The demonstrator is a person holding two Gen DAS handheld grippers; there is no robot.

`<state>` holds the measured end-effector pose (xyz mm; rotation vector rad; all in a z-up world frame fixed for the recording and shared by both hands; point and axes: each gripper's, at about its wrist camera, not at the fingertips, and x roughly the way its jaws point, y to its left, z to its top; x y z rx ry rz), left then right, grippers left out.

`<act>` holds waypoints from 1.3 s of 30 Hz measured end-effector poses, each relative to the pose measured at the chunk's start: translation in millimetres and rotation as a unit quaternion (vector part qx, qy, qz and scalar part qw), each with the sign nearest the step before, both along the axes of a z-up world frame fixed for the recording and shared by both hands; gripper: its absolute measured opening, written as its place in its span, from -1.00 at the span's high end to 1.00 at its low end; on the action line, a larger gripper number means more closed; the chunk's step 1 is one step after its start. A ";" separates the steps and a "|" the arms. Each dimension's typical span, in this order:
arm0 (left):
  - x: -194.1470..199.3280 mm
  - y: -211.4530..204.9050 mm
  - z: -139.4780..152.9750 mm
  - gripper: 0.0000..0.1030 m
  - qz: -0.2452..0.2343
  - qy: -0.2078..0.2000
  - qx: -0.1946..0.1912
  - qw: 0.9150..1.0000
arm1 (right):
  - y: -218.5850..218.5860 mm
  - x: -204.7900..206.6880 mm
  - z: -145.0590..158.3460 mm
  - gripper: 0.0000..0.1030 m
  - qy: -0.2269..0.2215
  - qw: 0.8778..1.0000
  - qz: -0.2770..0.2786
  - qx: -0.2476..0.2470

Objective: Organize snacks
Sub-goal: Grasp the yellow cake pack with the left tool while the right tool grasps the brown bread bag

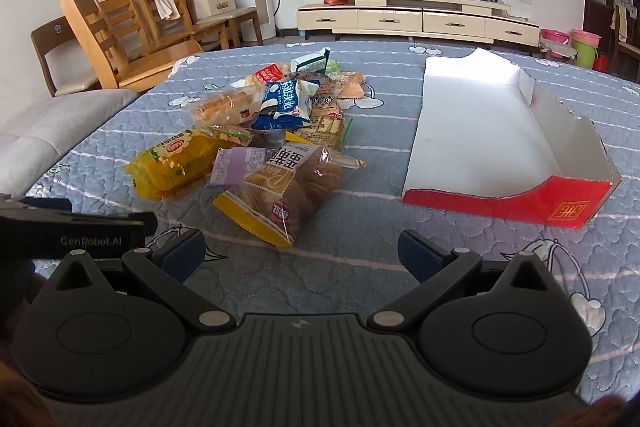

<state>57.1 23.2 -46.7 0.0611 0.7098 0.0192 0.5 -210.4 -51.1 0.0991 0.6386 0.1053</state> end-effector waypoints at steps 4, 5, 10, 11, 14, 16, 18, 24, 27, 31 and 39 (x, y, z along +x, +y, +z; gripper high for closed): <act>20.6 2.1 -2.5 -0.97 -0.010 -0.006 0.022 1.000 | -0.6 0.8 0.8 -1.00 0.001 1.000 -0.004 -0.002; 25.7 2.1 -2.6 -0.97 -0.014 -0.008 0.026 1.000 | -0.6 0.7 0.8 -1.00 0.001 1.000 -0.004 -0.002; 50.3 -6.1 -3.6 -0.97 -0.061 -0.020 0.057 0.996 | 1.0 4.0 0.4 -1.00 0.003 1.000 -0.009 -0.005; 55.6 -8.7 -5.2 -0.98 -0.071 -0.020 0.063 0.995 | 1.2 4.9 0.1 -1.00 0.004 1.000 -0.010 -0.005; 68.4 -14.8 -9.8 -0.80 -0.098 -0.018 0.071 0.993 | 2.2 8.8 0.5 -1.00 0.008 1.000 -0.011 -0.003; 73.0 -15.6 -11.2 -0.42 -0.107 -0.017 0.063 0.992 | 2.8 12.4 2.0 -1.00 0.008 1.000 -0.013 -0.001; 75.6 -14.3 -11.3 -0.06 -0.113 -0.011 0.044 0.993 | 3.2 16.4 3.7 -1.00 0.008 1.000 -0.013 0.005; 59.9 -6.7 -7.3 0.23 -0.091 -0.021 0.022 0.995 | 9.4 39.9 10.6 -1.00 0.011 0.999 -0.011 0.042; 51.0 0.7 -4.6 0.23 -0.075 -0.023 0.008 0.997 | 16.3 56.0 9.3 -1.00 0.010 0.999 -0.023 0.026; 42.1 6.2 -1.5 0.24 -0.063 -0.026 0.001 0.998 | 24.1 82.2 -4.8 -1.00 0.040 0.998 -0.038 -0.004; 26.0 5.1 5.1 0.24 -0.058 -0.033 -0.014 0.998 | 11.4 83.5 -21.2 -0.32 0.054 0.998 -0.019 -0.007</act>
